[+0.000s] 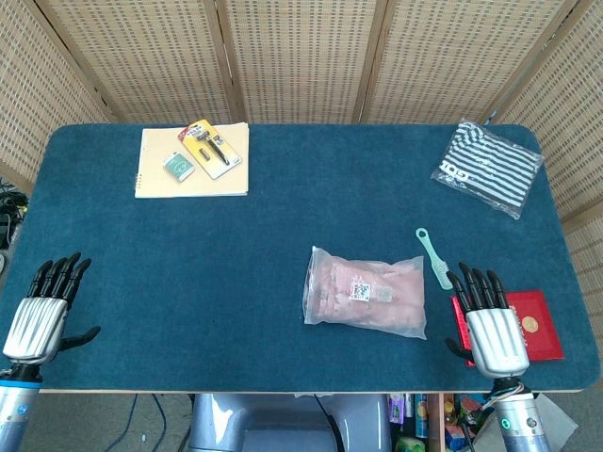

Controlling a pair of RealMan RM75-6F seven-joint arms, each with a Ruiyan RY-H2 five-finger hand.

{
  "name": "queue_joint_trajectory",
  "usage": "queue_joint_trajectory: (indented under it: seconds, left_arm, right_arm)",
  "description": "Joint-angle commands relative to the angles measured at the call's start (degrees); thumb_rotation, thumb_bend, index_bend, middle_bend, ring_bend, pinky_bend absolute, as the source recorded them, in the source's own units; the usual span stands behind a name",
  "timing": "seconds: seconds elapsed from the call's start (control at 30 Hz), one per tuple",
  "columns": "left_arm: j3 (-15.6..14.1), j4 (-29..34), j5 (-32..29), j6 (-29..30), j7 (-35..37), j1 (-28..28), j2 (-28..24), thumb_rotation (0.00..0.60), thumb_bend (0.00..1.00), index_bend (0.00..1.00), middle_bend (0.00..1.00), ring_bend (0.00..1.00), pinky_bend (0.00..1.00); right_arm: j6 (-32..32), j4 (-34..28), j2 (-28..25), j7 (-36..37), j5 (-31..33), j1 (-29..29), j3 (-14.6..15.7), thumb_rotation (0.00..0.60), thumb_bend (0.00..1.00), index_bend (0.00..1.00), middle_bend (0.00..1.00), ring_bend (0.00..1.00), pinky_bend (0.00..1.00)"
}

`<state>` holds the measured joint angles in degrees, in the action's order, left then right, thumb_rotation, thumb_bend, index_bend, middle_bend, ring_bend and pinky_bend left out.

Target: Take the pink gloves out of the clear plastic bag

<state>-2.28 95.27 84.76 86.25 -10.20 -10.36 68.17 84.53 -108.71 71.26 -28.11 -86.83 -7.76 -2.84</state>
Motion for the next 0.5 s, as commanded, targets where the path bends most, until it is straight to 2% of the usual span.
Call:
queue_joint_trajectory:
  seconds: [0.03,0.17,0.27,0.5]
  left_arm:
    - [0.2,0.0,0.0,-0.4,-0.2,0.2,0.0,0.600,0.03,0.00,0.00,0.00,0.00]
    - [0.5,0.0,0.1,-0.7,-0.2,0.3,0.0,0.600,0.03,0.00,0.00,0.00,0.00]
    - [1.0,-0.3,0.1,-0.7,-0.1,0.4,0.3,0.600,0.03,0.00,0.00,0.00,0.00]
    - [2.2,-0.3,-1.5,-2.9,-1.4,-0.2,0.5,0.600,0.04,0.00,0.00,0.00,0.00]
  right_arm:
    - [-1.0,-0.3,-0.3,1.8,-0.5,-0.3,0.5,0.600,0.00,0.00,0.00,0.00,0.00]
    - [-4.3,-0.9,-0.8,6.9,-1.0,-1.8,1.0,0.600,0.00,0.00,0.00,0.00,0.00]
    - [-9.5,0.2,-0.3,10.2,-0.7,-5.2,0.0,0.600,0.00,0.00,0.00,0.00,0.00]
    - [-23.5,0.2,1.7,17.7,6.6,-15.6,-6.3,0.600,0.00,0.00,0.00,0.00,0.00]
